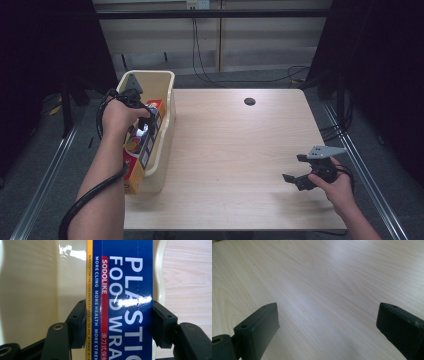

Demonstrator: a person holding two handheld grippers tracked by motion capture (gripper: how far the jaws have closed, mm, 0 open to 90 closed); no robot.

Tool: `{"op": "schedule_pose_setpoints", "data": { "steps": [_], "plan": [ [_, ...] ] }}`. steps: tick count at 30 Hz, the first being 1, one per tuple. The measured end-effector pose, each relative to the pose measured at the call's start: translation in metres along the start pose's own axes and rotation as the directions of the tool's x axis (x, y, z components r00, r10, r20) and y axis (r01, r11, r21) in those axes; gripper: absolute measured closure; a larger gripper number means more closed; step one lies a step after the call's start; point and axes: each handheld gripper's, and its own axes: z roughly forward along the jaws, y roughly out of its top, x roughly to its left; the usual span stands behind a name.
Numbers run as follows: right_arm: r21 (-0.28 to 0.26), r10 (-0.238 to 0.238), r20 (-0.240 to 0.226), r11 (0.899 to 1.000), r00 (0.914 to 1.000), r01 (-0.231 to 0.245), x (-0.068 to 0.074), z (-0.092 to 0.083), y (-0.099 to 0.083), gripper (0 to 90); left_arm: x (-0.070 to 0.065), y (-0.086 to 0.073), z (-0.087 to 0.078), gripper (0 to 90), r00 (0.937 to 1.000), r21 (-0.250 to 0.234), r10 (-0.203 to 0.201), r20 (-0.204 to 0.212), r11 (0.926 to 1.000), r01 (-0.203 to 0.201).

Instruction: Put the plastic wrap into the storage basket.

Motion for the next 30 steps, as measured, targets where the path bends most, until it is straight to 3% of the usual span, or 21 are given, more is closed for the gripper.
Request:
{"op": "schedule_pose_setpoints", "data": {
  "steps": [9,14,21,22,24,25,30],
  "plan": [
    [0.000,-0.004,-0.009,1.000,0.9999,0.004,0.001,0.001,0.000,3.9,0.000,0.004,0.010,40.1,0.9997,0.012,-0.020,0.013,0.9997,0.020],
    [0.001,-0.003,-0.009,1.000,1.0000,0.003,0.001,0.001,0.000,3.9,0.000,0.004,0.016,40.0,0.9999,0.021,-0.012,0.005,0.9997,0.012],
    [0.006,-0.001,-0.007,1.000,1.0000,0.001,0.001,0.002,0.000,3.9,0.000,0.007,0.019,39.9,0.9996,0.045,-0.011,0.025,0.9989,0.010],
    [0.005,-0.003,-0.008,1.000,1.0000,0.003,0.001,0.003,0.000,3.9,-0.002,0.008,0.021,39.9,0.9989,0.037,-0.035,0.031,0.9987,0.034],
    [0.004,-0.004,-0.009,1.000,1.0000,0.004,0.002,0.003,0.000,3.8,-0.001,0.008,0.021,39.9,0.9996,0.050,-0.015,0.026,0.9986,0.014],
    [0.003,-0.001,-0.011,1.000,0.9999,0.001,0.002,0.002,0.000,3.9,-0.001,0.009,0.024,39.8,0.9989,0.050,-0.035,0.033,0.9982,0.033],
    [0.004,-0.003,-0.011,1.000,0.9999,0.003,0.002,0.003,0.000,3.9,0.001,0.010,0.027,39.8,0.9986,0.053,-0.040,0.034,0.9979,0.038]
  ]
}}
